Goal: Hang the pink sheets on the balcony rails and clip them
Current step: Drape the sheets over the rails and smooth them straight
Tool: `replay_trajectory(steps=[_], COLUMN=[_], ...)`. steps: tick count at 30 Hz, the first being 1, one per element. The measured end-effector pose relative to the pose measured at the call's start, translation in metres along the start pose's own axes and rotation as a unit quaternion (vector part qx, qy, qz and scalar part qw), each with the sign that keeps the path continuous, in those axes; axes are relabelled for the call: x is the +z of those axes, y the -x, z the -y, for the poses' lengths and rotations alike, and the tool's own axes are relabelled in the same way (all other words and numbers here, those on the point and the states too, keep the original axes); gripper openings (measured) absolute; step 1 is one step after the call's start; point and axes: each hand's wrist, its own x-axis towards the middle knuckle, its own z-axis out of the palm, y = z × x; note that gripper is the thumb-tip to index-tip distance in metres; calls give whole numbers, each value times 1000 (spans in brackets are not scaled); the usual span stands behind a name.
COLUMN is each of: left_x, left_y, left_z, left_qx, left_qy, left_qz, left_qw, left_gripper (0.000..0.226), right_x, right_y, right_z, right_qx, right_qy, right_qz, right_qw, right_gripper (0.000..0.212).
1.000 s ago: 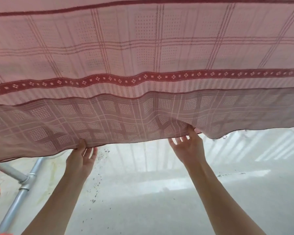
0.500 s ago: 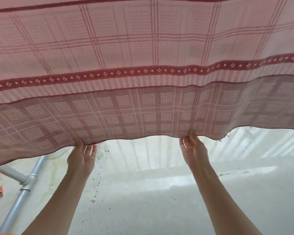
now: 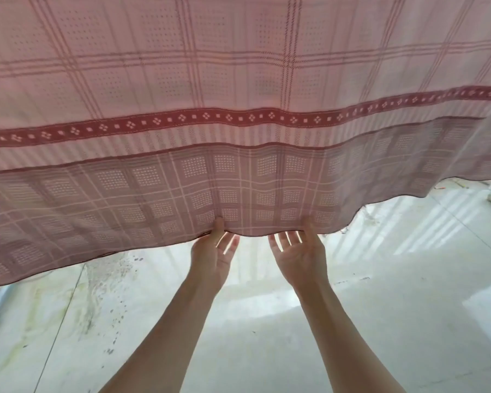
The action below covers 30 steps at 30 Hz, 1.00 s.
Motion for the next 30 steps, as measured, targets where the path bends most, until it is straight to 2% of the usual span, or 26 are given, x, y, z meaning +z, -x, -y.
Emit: replay_trajectory(steps=[3,5,6,7,8,10,14,17,19,24,28,30], left_x=[-3,-3,-3,-3,-4,-6,-6,-2,2,7,14,24], left_y=[-9,-14,-16,-17,-19,-22,-28,-31,-32,-36,-37,-37], left_z=[-11,-15,-15,-15,-14,-13,-13,-8,-5,2,18,30], left_qx=[18,27,28,31,33,37,50,54,58,70,34,1], left_qy=[16,20,18,15,13,14,10,11,15,9,-43,-79], left_qz=[-45,-66,-71,-76,-78,-76,-71,-66,-65,-27,71,126], left_qw=[999,997,997,997,996,996,996,996,996,997,996,989], left_gripper=[13,15,16,17,18,14,10,8,7,5,18,38], right_x=[-3,-1,1,-4,-4,-11,-23,-35,-40,-48,-49,-51], right_y=[-2,-7,-8,-17,-18,-27,-49,-61,-65,-73,-85,-92], right_z=[31,49,57,66,74,91,116,113,111,110,106,104], right_qx=[-32,-103,-146,-182,-215,-248,-200,-189,-197,-208,-197,-185], right_qy=[-2,120,203,240,276,254,81,13,-3,-12,-2,27], right_qz=[28,15,-19,-62,-76,-71,21,4,9,-13,-15,-21], right_qw=[999,987,968,952,934,932,976,982,980,978,980,982], right_gripper=[48,63,61,52,35,5,23,28,24,33,40,46])
